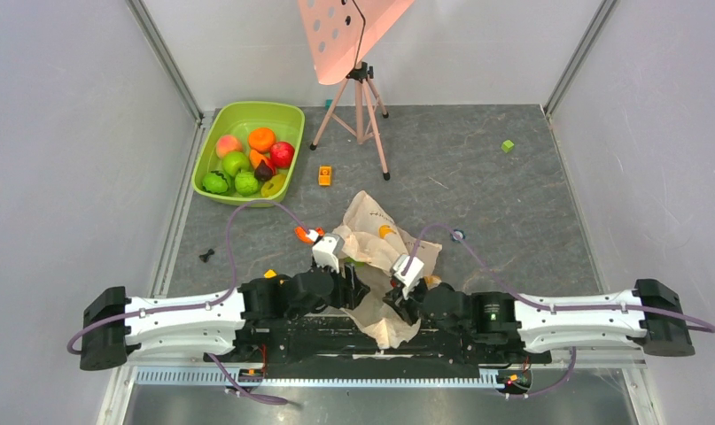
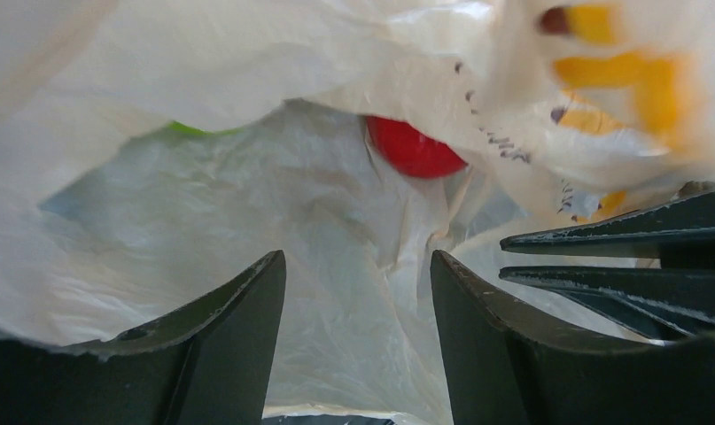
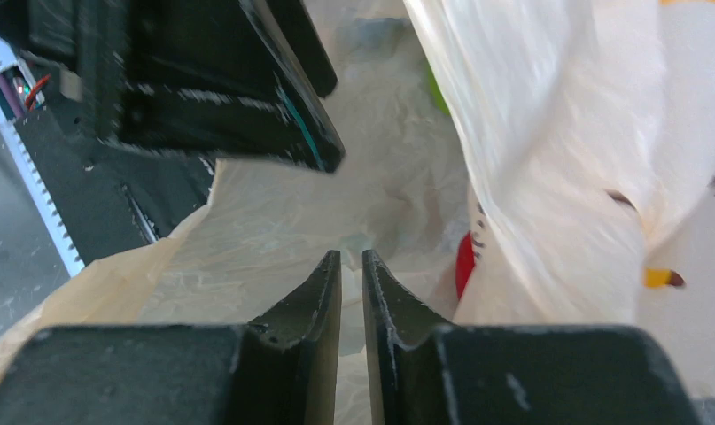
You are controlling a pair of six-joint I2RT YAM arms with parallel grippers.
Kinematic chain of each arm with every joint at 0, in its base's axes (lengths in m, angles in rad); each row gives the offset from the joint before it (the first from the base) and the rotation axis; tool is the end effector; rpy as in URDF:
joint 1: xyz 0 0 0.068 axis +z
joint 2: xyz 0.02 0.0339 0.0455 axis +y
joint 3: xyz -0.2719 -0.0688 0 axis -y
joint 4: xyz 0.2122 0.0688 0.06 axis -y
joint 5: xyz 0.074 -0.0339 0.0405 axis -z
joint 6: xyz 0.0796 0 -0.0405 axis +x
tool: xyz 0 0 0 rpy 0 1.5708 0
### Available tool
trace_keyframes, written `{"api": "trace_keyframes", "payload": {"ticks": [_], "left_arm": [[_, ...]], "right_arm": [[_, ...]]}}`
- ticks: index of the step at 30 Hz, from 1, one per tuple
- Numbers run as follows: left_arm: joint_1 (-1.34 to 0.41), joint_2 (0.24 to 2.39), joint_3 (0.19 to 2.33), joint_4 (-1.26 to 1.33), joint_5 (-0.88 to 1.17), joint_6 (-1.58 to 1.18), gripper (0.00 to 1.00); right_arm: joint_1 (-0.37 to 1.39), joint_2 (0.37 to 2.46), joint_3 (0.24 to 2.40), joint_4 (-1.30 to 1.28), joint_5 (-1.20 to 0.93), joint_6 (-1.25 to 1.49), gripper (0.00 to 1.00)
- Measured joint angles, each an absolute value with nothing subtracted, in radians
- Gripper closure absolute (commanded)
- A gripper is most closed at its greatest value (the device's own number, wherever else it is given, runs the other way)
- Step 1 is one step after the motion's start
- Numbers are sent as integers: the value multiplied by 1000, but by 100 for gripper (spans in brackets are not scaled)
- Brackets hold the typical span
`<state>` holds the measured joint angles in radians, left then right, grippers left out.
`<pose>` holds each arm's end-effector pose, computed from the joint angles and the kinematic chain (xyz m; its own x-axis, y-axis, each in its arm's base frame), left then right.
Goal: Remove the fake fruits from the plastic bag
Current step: Adjust the plastic bag at the center of the board.
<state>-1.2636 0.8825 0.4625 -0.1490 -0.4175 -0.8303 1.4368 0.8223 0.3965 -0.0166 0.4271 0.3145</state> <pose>0.0880 -0.1705 0.2127 -0.6768 -0.0979 -0.7296 0.3979 0.7852 -0.4744 0.0574 0.1793 0.2170 -0.3179 -0.2511 -0.9143 -0.7925 0.5997 0.1109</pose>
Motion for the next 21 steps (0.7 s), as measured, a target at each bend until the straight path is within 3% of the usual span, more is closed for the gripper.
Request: {"api": "trace_keyframes", "payload": {"ticks": [4,14,21], "left_arm": [[-1298,897,434,-139,-425,-862,38],[-1299,806,281,-137,-486,-981,53],[-1299,757,245,-140,-500,-1008,66]], "right_arm": [[1465,935,482,-24,439,287,78],[1426,1180,610,-23,523,367,85],[1335,1272,627,2,472,409,67]]}}
